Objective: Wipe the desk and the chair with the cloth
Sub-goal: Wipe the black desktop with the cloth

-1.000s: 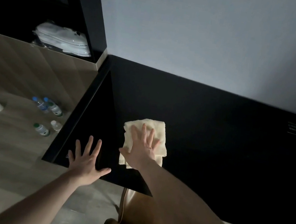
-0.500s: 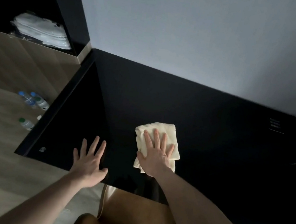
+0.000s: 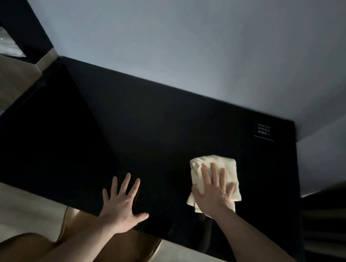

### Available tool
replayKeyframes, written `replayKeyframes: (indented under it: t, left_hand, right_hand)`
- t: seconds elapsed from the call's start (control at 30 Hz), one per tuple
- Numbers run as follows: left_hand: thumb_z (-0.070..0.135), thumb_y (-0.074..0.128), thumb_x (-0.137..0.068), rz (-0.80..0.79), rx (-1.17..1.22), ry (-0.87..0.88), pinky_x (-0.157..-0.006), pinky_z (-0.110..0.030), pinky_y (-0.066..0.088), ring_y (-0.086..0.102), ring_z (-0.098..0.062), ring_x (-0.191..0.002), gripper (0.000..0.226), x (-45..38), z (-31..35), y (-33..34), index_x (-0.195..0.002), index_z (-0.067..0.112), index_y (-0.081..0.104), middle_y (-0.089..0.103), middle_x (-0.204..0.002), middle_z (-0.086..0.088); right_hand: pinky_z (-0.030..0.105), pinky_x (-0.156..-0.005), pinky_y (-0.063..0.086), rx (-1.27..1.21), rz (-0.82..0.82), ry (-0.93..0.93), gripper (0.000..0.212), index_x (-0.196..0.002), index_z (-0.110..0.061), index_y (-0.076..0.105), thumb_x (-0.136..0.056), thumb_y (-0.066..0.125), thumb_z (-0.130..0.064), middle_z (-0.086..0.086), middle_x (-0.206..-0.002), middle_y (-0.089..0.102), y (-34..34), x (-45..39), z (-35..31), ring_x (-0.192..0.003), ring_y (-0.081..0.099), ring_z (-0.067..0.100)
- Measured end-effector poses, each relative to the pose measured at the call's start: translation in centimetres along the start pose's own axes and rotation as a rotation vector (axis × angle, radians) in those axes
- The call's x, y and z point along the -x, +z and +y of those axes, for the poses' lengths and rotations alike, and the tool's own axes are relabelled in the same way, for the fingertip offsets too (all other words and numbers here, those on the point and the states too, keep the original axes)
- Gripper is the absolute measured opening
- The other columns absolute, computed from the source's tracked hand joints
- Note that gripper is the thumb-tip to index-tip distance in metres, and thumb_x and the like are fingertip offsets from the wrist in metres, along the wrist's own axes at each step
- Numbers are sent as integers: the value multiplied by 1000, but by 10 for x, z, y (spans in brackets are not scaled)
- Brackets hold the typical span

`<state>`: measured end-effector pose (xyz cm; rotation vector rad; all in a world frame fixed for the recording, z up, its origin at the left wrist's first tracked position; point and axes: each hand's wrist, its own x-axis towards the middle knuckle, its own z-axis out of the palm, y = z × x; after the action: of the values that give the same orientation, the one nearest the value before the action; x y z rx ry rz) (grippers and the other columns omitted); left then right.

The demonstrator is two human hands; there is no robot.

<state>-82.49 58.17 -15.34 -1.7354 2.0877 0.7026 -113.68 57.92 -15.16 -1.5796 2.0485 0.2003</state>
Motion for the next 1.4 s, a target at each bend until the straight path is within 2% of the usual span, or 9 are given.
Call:
replayKeyframes:
  t: [0.13,0.3,0.5,0.7,0.93,1.07,1.13,1.23,1.4]
  left_hand:
    - [76,64,-87,-58,59,-65,-125,-70,8,-21,-42,-159,119,8,50,5,-167,35,-14,-31,-172,0]
    - [73,70,-85,-74,64,-75,-121,-76,11,-23,-46,-157,122,-2,52,-3,-165,41,-17,-34,-170,0]
    - [68,77,-82,-118,72,-106,-120,-75,16,-18,-49,-157,127,-10,61,-9,-164,44,-16,-32,-171,1]
    - [44,80,-87,-130,112,-212,-125,-69,19,-14,-46,-159,125,-14,100,-9,-167,32,-15,-29,-172,-3]
    - [67,84,-72,-199,104,-79,-121,-78,7,-30,-48,-153,142,-32,249,-3,-163,41,-22,-41,-166,-1]
    - [65,89,-68,-191,118,-162,-120,-78,7,-31,-52,-151,151,-49,322,1,-160,42,-28,-46,-163,-6]
    - [64,90,-67,-207,128,-209,-120,-78,10,-31,-53,-151,153,-54,332,0,-158,45,-31,-48,-162,-6]
    - [65,90,-66,-209,123,-213,-121,-77,10,-30,-53,-152,152,-52,334,2,-158,47,-30,-47,-163,-2]
    - [64,85,-74,-112,134,-141,-127,-65,14,-17,-43,-160,136,-46,316,-1,-166,40,-13,-29,-172,4]
  right_hand:
    - [71,-125,-7,-74,-41,148,82,-162,-46,-24,-105,31,-67,-13,-171,-35,-15,18,83,-158,-33,27]
    - [79,-119,-11,-120,-112,199,84,-161,-44,-29,-107,33,-60,-4,-167,-44,-19,13,57,-151,-43,38]
    - [77,-119,-14,7,-174,-41,86,-158,-41,-35,-109,35,-54,-2,-160,-52,-5,17,13,-146,-47,42]
    - [74,-122,-14,164,-178,-277,84,-152,-48,-38,-107,32,-61,-9,-158,-53,-16,13,64,-147,-49,34]
    - [71,-122,-16,302,-114,-365,82,-148,-47,-46,-106,23,-62,-10,-160,-53,-50,-5,174,-147,-50,31]
    - [75,-123,0,315,-109,-271,81,-160,-42,-31,-95,12,-66,-3,-171,-37,-65,-14,257,-158,-31,37]
    - [76,-122,11,270,-124,-206,85,-164,-41,-23,-98,24,-65,-1,-176,-24,-70,-14,289,-162,-17,39]
    - [72,-124,2,290,-117,-230,87,-154,-42,-42,-100,22,-65,-4,-167,-43,-70,-15,315,-155,-36,37]
    - [71,-125,-6,189,-100,-183,88,-145,-42,-52,-104,23,-62,-4,-161,-51,-73,-14,308,-152,-43,36]
